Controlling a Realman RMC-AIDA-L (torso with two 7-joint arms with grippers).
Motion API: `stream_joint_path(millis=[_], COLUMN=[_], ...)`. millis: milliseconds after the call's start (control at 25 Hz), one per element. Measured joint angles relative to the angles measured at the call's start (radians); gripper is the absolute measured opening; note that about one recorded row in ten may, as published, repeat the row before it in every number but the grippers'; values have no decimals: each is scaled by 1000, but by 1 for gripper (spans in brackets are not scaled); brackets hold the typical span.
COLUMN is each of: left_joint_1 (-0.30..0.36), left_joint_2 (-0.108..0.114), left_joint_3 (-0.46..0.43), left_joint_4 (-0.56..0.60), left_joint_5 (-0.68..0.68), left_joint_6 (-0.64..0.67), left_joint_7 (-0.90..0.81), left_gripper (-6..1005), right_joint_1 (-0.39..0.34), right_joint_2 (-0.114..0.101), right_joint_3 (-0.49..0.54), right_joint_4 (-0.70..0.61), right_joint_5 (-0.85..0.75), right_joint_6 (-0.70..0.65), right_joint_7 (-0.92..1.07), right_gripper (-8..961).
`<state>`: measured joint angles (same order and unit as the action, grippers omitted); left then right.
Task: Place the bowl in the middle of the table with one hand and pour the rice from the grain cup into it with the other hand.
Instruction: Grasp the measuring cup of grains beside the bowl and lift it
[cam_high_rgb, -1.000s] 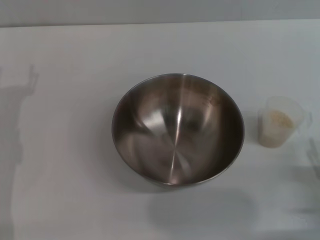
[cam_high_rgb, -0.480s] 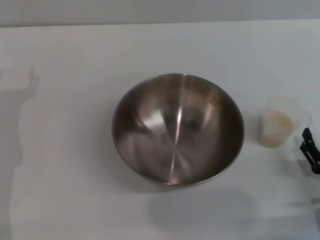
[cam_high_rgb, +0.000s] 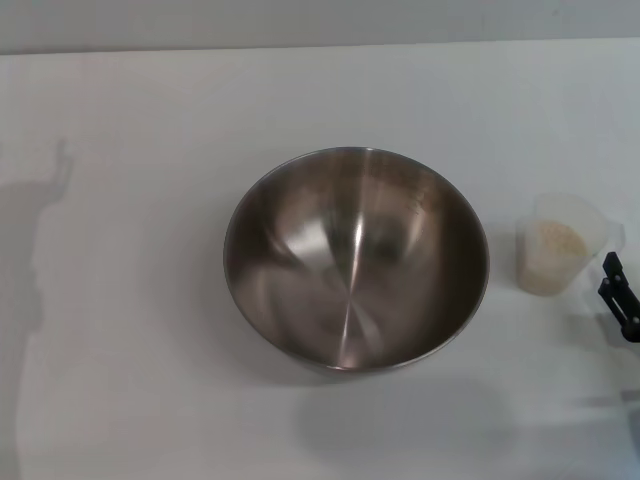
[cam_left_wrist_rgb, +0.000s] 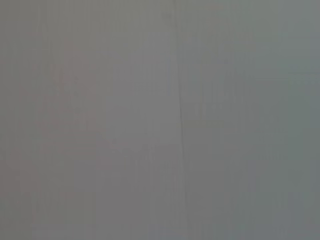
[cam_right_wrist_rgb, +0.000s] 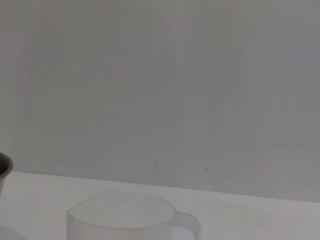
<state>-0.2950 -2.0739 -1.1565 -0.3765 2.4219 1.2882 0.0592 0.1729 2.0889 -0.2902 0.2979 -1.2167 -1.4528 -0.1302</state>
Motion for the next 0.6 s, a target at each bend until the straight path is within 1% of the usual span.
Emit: stream_joint_path(millis=[400,600], left_joint_1=[2,9], left_joint_2=[0,-1], left_joint_3=[1,2], left_joint_4=[2,2], left_joint_5=[1,1], left_joint_6=[-10,-12], left_joint_7=[-1,-2], left_gripper=[827,827], right_joint_1=[8,9], right_joint_2=[-1,-3], right_joint_3=[4,25], right_joint_4=[-5,-7], right_joint_5=[2,4], right_joint_6=[2,2], right_joint_7=[0,0], right_gripper=[813,813])
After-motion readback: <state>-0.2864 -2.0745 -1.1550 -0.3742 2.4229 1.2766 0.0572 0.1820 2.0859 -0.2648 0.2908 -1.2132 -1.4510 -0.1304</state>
